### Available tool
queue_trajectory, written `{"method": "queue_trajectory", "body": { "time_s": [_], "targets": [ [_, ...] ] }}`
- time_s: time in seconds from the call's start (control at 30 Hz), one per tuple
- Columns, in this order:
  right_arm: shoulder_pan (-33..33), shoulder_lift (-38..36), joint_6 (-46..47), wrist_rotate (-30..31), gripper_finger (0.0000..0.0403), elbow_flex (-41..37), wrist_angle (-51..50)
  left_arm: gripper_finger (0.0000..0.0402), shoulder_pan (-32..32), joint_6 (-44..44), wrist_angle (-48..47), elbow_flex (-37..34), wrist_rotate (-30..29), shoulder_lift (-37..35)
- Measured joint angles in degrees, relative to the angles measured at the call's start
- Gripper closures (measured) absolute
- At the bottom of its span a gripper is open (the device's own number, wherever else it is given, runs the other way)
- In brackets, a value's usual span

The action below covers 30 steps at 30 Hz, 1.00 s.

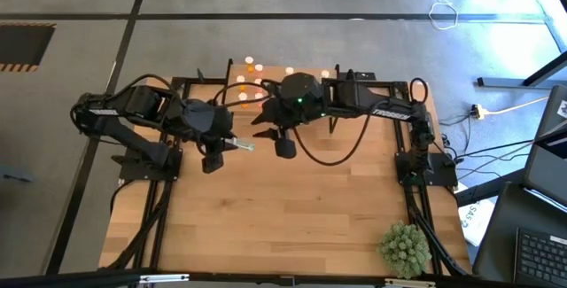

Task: Pick and place medicine bottles onto shelf by color
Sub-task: Put the blue pill bottle on the shelf aligned with the other blue pill bottles

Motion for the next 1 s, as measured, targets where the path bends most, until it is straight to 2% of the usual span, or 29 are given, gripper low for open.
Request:
{"method": "queue_trajectory", "body": {
  "time_s": [0.1,0.37,1.0],
  "targets": [
    [0.0,0.5,0.5,-2.7,0.0245,0.0,0.8,0.0289,0.1,0.0,0.0,0.0,-0.1,0.0],
    [0.0,2.1,2.7,-4.3,0.0245,0.1,1.5,0.0289,0.1,1.4,0.0,0.0,-2.4,0.6],
    [0.0,4.3,6.1,-4.7,0.0245,0.1,1.3,0.0289,0.1,3.1,0.0,0.0,-3.1,3.6]
  ]
}}
